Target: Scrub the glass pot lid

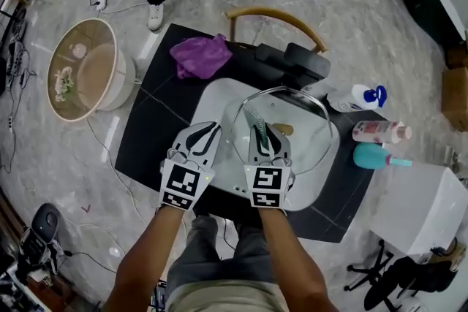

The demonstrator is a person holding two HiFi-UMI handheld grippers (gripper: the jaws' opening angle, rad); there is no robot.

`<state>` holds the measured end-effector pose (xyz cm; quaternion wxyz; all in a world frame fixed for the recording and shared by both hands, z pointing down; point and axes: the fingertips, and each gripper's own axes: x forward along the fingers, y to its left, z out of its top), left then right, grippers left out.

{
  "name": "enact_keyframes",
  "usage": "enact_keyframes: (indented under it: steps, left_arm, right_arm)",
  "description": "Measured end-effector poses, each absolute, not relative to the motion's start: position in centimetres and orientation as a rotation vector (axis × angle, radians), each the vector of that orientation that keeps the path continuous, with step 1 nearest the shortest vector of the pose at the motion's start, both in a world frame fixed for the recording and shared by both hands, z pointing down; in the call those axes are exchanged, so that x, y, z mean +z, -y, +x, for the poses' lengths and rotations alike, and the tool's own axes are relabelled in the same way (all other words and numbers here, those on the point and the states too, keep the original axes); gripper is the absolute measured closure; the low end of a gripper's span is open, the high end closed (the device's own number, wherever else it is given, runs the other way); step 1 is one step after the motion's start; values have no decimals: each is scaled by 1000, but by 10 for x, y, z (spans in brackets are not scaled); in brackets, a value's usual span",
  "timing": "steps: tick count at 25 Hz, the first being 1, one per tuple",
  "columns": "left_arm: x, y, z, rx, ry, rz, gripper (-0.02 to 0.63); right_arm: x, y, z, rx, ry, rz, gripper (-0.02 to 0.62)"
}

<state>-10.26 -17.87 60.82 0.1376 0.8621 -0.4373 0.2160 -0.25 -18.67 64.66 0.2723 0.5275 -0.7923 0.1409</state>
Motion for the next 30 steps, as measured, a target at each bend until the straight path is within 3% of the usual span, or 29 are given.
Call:
enact_keyframes:
  steps: [8, 23, 30]
  left_arm:
    - [611, 179, -64, 648, 1193, 2537, 571]
    - [626, 166, 97, 704, 883, 2683, 571]
    - [628, 156, 139, 705, 792, 2717, 571]
  right_arm:
    - [647, 182, 37, 412, 2106, 1486, 508]
    - [657, 136, 219, 533, 1856, 1739, 506]
    - [651, 120, 246, 543, 1828, 1780, 505]
